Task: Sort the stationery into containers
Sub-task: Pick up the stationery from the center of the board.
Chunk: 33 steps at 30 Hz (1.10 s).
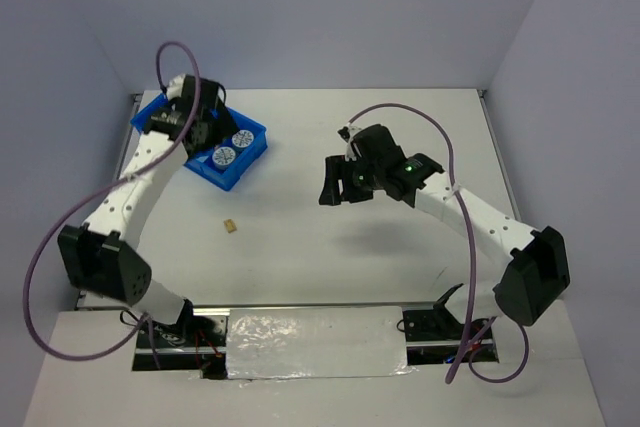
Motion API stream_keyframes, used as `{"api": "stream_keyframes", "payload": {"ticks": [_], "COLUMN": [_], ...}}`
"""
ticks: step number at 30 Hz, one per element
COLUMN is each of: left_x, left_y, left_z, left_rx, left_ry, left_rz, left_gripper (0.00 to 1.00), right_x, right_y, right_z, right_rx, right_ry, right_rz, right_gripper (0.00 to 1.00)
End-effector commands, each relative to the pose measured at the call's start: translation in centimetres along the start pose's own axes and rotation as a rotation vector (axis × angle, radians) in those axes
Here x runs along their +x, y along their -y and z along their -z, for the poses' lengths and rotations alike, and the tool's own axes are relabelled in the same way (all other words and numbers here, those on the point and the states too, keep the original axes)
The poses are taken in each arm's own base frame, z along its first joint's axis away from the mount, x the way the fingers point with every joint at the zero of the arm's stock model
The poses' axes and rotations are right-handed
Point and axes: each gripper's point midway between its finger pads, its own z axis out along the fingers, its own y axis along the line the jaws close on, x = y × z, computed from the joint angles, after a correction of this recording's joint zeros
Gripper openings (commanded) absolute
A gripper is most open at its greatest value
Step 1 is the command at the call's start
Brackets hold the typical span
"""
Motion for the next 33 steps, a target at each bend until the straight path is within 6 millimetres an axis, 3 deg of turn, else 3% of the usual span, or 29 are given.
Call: {"api": "stream_keyframes", "payload": {"ticks": [1, 2, 4, 5, 6, 7, 8, 10, 11, 13, 23, 33], "left_x": [6.5, 9.4, 10.0, 12.8, 13.7, 14.2, 16.4, 18.3, 20.3, 21.3, 22.8, 19.9], "left_y": [-3.3, -5.2, -4.7, -5.8, -5.9, -5.2, -6.0, -6.3, -7.4, -8.0, -10.3, -10.2], "left_z": [2.1, 1.8, 3.4, 2.8, 3.0, 2.5, 1.5, 0.2, -0.9, -1.9, -4.0, -6.2], "left_rx": [-0.035, -0.067, 0.055, 0.054, 0.085, 0.131, 0.105, 0.103, 0.050, 0.022, -0.089, -0.138], "left_ry": [-0.150, -0.194, -0.161, -0.223, -0.237, -0.243, -0.306, -0.359, -0.415, -0.435, -0.426, -0.268], "left_rz": [0.035, 0.035, 0.120, 0.119, 0.125, 0.117, 0.087, 0.027, 0.002, -0.030, -0.055, -0.085], "left_gripper": [0.99, 0.99, 0.99, 0.99, 0.99, 0.99, 0.99, 0.99, 0.99, 0.99, 0.99, 0.92], "right_x": [-1.8, -1.8, -1.6, -1.6, -1.3, -1.4, -0.9, -0.7, -0.2, -0.1, 0.9, 3.4], "right_y": [-1.2, -1.1, -0.7, -0.6, -0.2, -0.2, 0.0, 0.1, 0.3, 0.2, 0.1, 1.0], "right_z": [2.1, 2.3, 2.7, 3.2, 3.3, 3.8, 3.8, 4.4, 4.3, 4.9, 7.2, 8.8], "right_rx": [-0.023, -0.020, -0.007, -0.004, 0.007, 0.004, 0.009, 0.004, 0.007, 0.001, -0.015, -0.003], "right_ry": [0.105, 0.113, 0.125, 0.135, 0.137, 0.151, 0.145, 0.162, 0.153, 0.164, 0.200, 0.203], "right_rz": [0.022, 0.019, 0.012, 0.008, 0.003, 0.003, 0.002, 0.000, -0.002, -0.008, -0.007, -0.010], "right_gripper": [0.68, 0.68, 0.68, 0.68, 0.68, 0.68, 0.68, 0.68, 0.68, 0.68, 0.68, 0.68]}}
